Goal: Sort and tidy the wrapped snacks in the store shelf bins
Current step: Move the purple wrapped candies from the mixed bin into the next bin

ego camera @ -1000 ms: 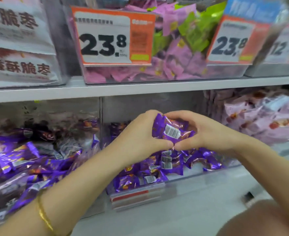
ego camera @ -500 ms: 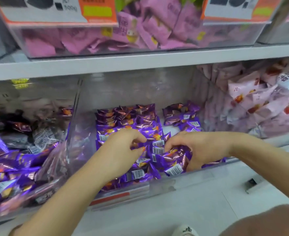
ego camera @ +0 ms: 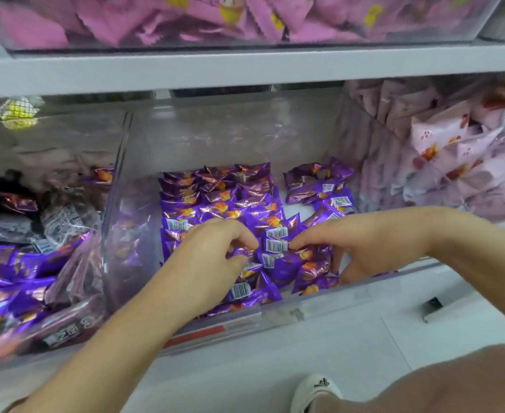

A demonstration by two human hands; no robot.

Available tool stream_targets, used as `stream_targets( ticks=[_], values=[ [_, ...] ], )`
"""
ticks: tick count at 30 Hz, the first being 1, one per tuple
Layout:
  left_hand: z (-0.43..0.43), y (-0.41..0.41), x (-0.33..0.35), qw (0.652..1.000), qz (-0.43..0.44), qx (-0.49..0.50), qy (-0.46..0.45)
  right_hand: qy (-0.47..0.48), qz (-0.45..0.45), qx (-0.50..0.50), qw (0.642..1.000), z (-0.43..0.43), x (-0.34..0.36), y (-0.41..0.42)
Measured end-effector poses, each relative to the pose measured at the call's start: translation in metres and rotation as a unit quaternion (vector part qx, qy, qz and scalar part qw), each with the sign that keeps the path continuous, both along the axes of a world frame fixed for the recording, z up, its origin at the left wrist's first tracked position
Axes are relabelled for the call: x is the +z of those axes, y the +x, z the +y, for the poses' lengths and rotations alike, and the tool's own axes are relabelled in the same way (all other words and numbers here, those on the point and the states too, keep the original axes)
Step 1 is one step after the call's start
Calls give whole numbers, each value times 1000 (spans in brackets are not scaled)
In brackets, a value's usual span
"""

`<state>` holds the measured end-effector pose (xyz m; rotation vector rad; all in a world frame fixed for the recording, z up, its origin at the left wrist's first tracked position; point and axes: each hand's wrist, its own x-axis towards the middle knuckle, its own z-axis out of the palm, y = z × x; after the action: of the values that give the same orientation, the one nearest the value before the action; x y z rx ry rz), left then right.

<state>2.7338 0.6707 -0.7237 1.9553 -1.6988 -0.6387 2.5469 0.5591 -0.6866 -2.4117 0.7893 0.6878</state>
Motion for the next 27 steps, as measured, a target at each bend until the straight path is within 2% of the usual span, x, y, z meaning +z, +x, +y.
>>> stream_targets(
  ticks=[3, 5, 11, 20, 27],
  values=[
    [-1, 0, 1, 1000, 7, -2, -1, 34, -27, -53, 998, 1, 3, -4],
    [-2, 0, 1, 1000, 8, -5, 0, 23, -57, -65, 996, 2, -1, -3],
    [-2, 0, -1, 1000, 22, -6, -4, -41, -65, -30, 997, 10, -16, 5],
    [-2, 1, -2, 999, 37, 8, -19, 8, -132, -163, 978, 18, -23, 10],
    [7, 0, 23, 997, 40, 3, -70, -70, -67, -161, 982, 28, -17, 25]
  ],
)
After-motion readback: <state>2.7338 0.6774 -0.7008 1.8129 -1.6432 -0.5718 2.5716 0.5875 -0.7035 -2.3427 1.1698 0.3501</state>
